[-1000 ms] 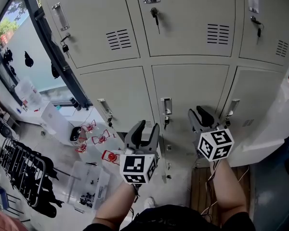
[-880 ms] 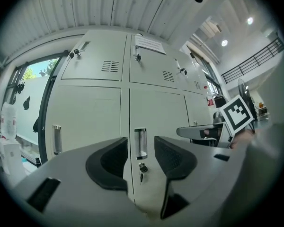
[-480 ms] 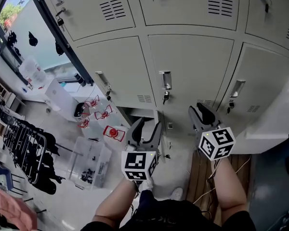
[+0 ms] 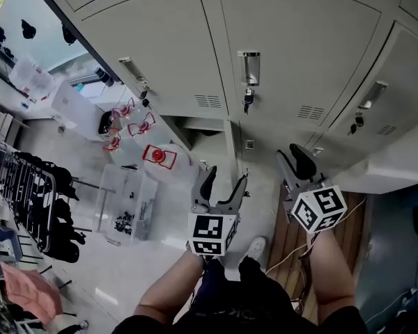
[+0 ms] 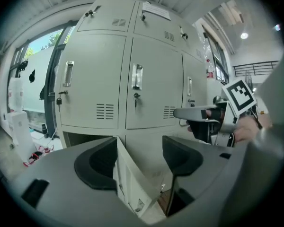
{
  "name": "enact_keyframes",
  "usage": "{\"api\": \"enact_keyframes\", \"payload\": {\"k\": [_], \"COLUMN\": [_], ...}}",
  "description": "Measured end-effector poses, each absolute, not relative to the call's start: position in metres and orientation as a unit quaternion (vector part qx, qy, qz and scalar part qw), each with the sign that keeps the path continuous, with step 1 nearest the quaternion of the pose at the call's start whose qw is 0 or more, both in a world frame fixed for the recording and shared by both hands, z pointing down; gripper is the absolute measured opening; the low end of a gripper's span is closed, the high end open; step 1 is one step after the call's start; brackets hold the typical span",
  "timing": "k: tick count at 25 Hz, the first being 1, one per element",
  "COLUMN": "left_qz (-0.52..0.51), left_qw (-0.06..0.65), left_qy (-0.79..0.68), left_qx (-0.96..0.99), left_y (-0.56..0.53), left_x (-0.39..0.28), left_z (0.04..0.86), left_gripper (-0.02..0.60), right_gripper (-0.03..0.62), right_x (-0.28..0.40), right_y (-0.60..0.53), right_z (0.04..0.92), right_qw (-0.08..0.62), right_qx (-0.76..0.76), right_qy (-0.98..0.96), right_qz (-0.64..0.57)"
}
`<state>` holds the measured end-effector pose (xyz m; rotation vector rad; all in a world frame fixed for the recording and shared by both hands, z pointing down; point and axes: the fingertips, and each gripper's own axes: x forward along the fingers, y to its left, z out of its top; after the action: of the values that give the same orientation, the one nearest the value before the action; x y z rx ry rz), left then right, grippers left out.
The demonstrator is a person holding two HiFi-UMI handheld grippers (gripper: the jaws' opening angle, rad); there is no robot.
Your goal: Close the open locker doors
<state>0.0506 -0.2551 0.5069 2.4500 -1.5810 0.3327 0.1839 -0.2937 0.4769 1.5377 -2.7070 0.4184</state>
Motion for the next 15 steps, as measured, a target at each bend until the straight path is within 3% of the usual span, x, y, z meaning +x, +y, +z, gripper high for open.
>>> {"api": "enact_keyframes", "payload": {"k": [8,15], "left_qz": [0.135,0.109], "left_qw": [0.148,0.131], "left_qy": [-0.51,-0.507], "left_qx": [0.837,0.845], "left_y": [-0.24,-0.234], "left_x": [0.044,0.052], "left_z": [0.582,0.596], "left_gripper": [0.301,0.311], "right_gripper": [0.178,0.19], "right_x": [0.158,0.15], "right_y": [-0.274,-0.259], "right_z": [0.543,0.585], "right_qw": [0.019,0.038], "right_qx": [0.493,0.503], "right_qy": [-0.852,-0.84], "right_qz": [0.178,0.2]}}
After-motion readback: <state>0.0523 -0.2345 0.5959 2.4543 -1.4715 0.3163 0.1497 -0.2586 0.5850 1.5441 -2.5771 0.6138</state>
